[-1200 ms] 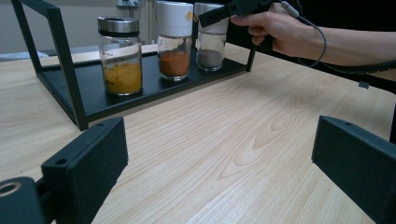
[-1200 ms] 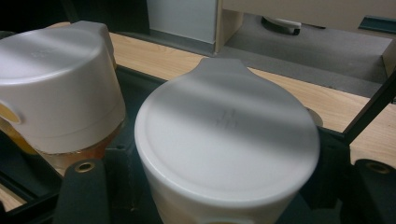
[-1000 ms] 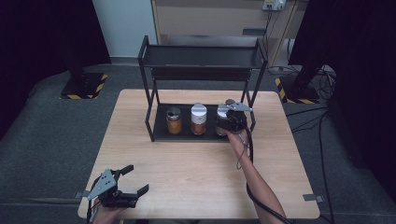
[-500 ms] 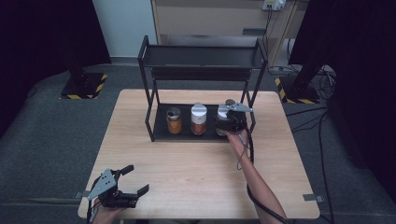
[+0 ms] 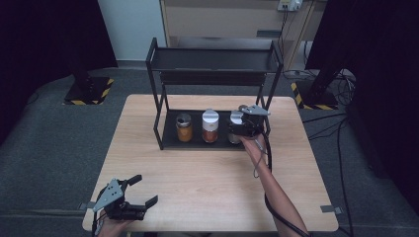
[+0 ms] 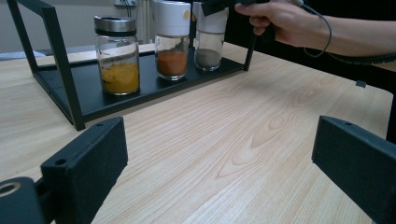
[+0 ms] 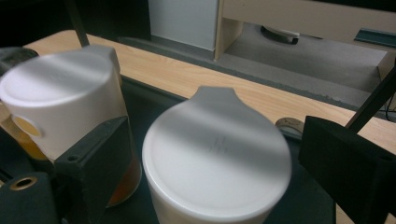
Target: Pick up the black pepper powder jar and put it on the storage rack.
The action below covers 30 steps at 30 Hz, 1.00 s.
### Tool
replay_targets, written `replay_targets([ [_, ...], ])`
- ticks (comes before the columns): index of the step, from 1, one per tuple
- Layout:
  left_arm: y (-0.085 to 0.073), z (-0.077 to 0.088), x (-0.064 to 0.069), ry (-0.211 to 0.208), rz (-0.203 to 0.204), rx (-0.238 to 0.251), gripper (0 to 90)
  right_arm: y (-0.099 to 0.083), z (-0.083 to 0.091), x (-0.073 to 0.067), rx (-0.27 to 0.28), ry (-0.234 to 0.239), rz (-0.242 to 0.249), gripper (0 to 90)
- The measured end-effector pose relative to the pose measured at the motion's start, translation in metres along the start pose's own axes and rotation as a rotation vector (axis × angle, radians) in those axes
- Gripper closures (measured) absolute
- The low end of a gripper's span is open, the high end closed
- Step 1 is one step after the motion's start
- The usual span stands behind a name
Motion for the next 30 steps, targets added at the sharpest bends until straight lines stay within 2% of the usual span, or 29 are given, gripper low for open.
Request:
replay_targets([
  [3,0.0,0.0,0.0,-0.001,0.0,0.0,2.6,0.005,0.005,-0.001,0.007,0.003,0.012,9.5],
  [6,0.0,0.0,0.0,-0.001,0.0,-0.001,2.6,0.011,0.012,-0.001,0.026,0.01,0.004,9.5],
  [18,0.0,0.0,0.0,-0.003,0.003,-0.002,2.5,0.037,0.046,-0.005,0.076,0.07,0.073,9.7],
  [23,0.0,0.0,0.0,-0.005,0.002,-0.003,2.5,0.041,0.063,-0.003,0.1,0.119,0.073,9.8],
  [30,0.0,0.0,-0.001,-0.006,0.004,-0.001,2.5,0.04,0.082,-0.003,0.105,0.195,0.092,9.9],
])
Point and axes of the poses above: each handheld gripper's, and its own axes: z roughly backward along the jaws, y roughly out of its top, x roughly to its right, the point moved 2 cm from there along -z, roughly forward along the jaws
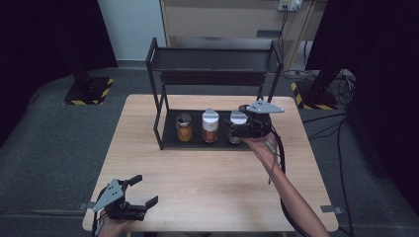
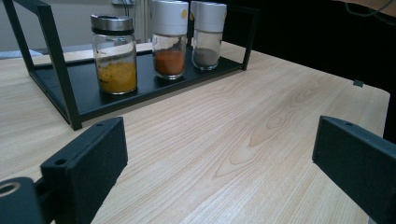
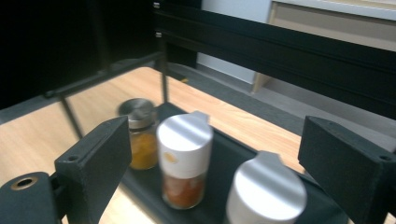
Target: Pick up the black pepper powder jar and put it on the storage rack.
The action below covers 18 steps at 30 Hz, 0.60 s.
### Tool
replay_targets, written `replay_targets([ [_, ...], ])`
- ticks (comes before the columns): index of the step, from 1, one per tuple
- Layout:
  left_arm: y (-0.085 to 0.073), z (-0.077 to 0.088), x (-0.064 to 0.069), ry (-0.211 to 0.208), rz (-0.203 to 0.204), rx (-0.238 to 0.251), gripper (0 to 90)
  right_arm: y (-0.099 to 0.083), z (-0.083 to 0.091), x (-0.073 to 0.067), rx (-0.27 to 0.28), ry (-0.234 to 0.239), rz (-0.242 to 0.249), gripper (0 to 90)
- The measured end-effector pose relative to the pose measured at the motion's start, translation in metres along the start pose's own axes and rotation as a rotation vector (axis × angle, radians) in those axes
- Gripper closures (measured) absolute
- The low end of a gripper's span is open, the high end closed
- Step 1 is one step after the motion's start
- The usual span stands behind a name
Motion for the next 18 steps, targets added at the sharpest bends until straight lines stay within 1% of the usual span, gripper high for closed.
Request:
replay_targets([
  [2,0.0,0.0,0.0,0.0,0.001,0.0,2.5,-0.001,0.007,-0.002,-0.001,0.018,0.016,9.9],
  [6,0.0,0.0,0.0,0.001,0.001,0.0,2.5,-0.003,0.019,-0.004,0.003,0.057,0.023,9.9],
  [12,0.0,0.0,-0.001,0.0,0.008,0.002,2.4,-0.007,0.035,-0.006,0.008,0.096,0.036,9.9],
  [14,0.0,-0.001,-0.001,-0.001,0.008,0.004,2.3,-0.009,0.044,-0.007,0.015,0.11,0.03,9.9],
  [18,0.0,-0.001,0.0,0.0,0.01,0.006,2.3,-0.013,0.058,-0.01,0.015,0.129,0.04,9.8],
])
Point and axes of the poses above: each handheld gripper's, and its own axes: z roughly backward along the jaws, y roughly out of its top, x roughly to its right, the point moved 2 cm from there along -z, roughly forward along the jaws
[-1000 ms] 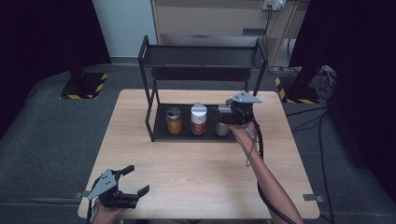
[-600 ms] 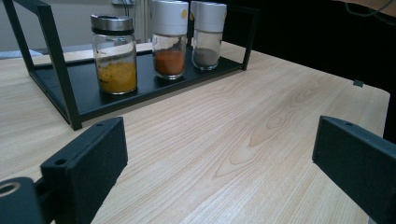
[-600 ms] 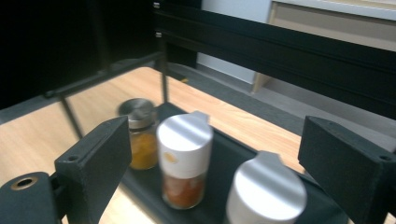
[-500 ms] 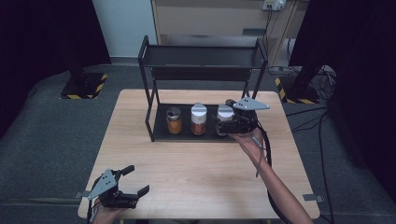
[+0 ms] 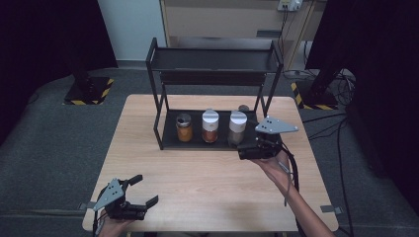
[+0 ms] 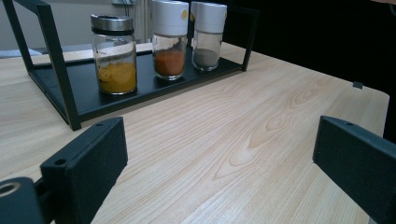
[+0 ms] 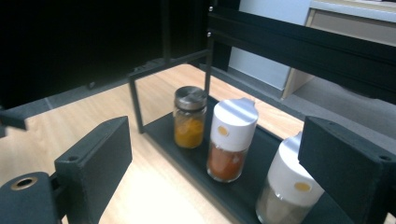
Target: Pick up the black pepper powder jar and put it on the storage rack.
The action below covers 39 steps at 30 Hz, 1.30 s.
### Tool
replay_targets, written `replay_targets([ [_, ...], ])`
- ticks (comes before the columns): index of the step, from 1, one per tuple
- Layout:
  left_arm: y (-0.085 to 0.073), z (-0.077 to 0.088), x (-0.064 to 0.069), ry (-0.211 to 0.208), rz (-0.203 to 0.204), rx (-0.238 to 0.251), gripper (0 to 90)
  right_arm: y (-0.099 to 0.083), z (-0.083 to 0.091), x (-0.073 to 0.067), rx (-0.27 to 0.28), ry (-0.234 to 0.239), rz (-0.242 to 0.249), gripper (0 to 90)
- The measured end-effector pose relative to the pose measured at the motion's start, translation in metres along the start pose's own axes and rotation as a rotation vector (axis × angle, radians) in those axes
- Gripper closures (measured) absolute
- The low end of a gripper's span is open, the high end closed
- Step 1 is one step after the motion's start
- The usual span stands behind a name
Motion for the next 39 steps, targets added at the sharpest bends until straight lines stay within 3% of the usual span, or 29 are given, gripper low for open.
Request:
replay_targets([
  [12,0.0,-0.001,0.0,-0.002,-0.002,0.001,2.3,-0.028,0.033,-0.006,0.005,0.061,-0.043,9.6],
  [18,-0.001,0.001,0.0,-0.002,-0.003,0.002,2.3,-0.038,0.045,-0.011,0.012,0.064,-0.041,9.6],
  [24,-0.001,0.001,0.0,-0.003,-0.006,0.0,2.3,-0.047,0.06,-0.018,0.017,0.042,-0.026,9.5],
  [39,-0.001,0.003,0.001,0.004,-0.009,0.002,2.3,-0.084,0.11,-0.031,0.038,-0.048,-0.058,9.2],
])
Point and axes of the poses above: each handheld gripper's, and its own axes: z roughly backward along the jaws, y roughly out of its top, x roughly to its right, the point moved 2 cm from there along -z, roughly forward along the jaws
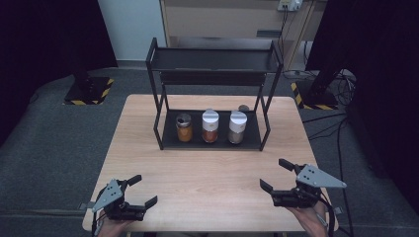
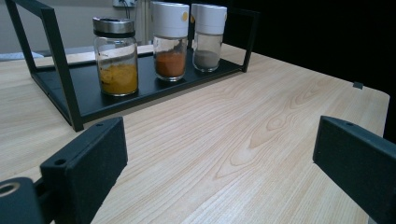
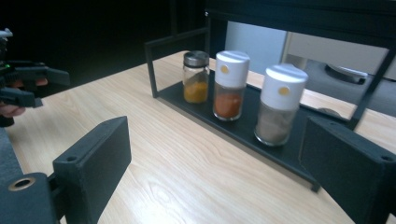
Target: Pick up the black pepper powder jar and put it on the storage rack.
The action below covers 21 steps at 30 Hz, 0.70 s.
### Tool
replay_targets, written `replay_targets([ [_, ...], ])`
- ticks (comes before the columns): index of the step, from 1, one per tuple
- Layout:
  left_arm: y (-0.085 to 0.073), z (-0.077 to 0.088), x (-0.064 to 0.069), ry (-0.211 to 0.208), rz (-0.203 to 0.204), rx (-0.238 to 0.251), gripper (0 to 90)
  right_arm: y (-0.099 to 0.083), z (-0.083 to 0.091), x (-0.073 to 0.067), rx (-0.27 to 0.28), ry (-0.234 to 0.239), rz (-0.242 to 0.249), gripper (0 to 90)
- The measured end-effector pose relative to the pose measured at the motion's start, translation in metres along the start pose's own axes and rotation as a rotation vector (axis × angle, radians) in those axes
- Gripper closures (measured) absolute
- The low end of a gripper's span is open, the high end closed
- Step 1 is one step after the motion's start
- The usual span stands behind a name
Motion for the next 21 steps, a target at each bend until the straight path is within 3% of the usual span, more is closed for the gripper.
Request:
replay_targets([
  [10,-0.001,0.001,-0.001,0.004,0.009,0.002,2.3,-0.042,0.021,0.002,0.007,-0.057,-0.033,9.0],
  [21,-0.002,0.001,-0.003,0.007,0.021,0.003,2.2,-0.066,0.019,0.006,-0.005,-0.067,-0.063,9.0],
])
Point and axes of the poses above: each handheld gripper's, and its own axes: z roughly backward along the jaws, y roughly out of its top, x roughly to its right, the point moved 2 cm from there along -z, roughly forward along the jaws
